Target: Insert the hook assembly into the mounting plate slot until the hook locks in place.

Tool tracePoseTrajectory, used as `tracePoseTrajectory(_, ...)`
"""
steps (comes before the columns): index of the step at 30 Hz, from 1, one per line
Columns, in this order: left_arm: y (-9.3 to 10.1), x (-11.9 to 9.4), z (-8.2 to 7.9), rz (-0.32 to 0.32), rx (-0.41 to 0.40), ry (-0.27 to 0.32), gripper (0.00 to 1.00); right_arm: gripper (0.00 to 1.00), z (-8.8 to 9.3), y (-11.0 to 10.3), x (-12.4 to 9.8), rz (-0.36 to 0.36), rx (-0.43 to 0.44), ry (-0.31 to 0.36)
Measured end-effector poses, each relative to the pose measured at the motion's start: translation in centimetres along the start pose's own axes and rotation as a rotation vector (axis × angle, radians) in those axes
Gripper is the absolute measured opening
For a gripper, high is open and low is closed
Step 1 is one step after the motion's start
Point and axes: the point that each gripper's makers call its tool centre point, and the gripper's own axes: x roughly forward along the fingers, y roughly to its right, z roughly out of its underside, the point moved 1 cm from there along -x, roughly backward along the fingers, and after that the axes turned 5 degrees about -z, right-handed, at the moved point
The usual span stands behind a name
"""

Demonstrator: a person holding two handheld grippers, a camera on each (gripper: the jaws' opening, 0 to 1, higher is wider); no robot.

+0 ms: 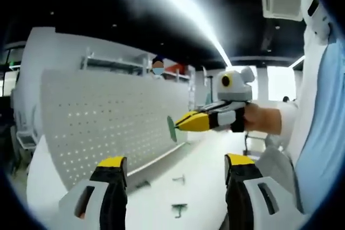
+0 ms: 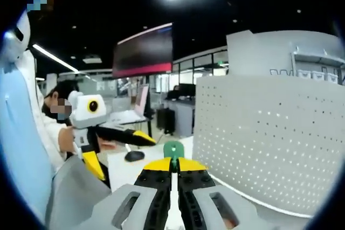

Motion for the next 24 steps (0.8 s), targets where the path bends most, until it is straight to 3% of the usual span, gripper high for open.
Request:
tracePoseTrajectory(9, 0.2, 0.5, 0.9, 0.006, 0.028, -0.026, 0.75, 0.00, -1.4, 4.9, -2.3, 0.201, 0.014, 0.072)
tracePoseTrajectory(19, 0.5, 0.4, 2.0, 0.013, 0.031, -0.052, 0.74, 0.00, -2.9, 10.7, -4.7, 0.447, -0.054, 0.083)
tracePoseTrajectory(24, 0.7, 0.4, 2.5, 0.021, 0.025, -0.058, 0.73, 0.00, -4.7, 13.5, -5.3, 0.548, -0.089, 0.144)
